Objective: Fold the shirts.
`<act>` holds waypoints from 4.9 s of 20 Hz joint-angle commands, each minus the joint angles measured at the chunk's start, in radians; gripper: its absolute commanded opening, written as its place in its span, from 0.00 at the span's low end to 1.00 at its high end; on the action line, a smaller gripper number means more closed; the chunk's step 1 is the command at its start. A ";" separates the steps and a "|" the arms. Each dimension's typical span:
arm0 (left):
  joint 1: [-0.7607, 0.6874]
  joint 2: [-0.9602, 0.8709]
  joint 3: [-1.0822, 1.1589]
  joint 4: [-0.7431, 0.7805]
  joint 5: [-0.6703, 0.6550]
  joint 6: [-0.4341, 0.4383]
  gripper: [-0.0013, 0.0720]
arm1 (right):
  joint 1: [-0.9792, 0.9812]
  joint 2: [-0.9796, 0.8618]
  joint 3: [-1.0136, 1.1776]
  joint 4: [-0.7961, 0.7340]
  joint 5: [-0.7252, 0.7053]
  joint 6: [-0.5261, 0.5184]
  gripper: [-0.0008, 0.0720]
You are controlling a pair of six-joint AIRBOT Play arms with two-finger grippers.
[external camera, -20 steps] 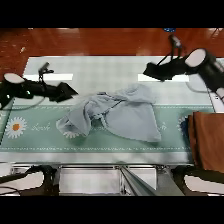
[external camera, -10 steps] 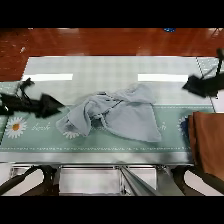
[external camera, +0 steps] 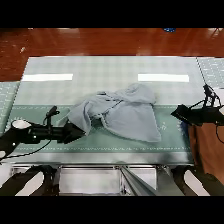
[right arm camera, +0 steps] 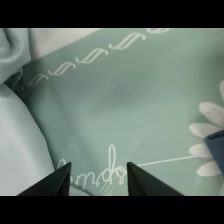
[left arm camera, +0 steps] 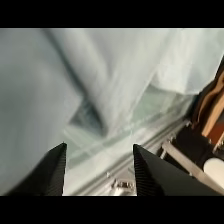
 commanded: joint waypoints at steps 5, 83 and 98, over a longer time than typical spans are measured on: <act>-0.225 -0.048 -0.018 -0.260 0.367 0.082 0.47 | -0.001 0.011 -0.025 0.048 -0.026 -0.011 0.57; -0.070 -0.575 1.259 0.772 0.138 -0.535 0.70 | 0.216 -0.818 0.986 0.224 -0.145 -0.075 0.57; 0.531 -0.278 0.526 0.358 -0.227 -0.158 0.71 | -0.070 -0.150 0.107 0.109 0.074 -0.181 0.57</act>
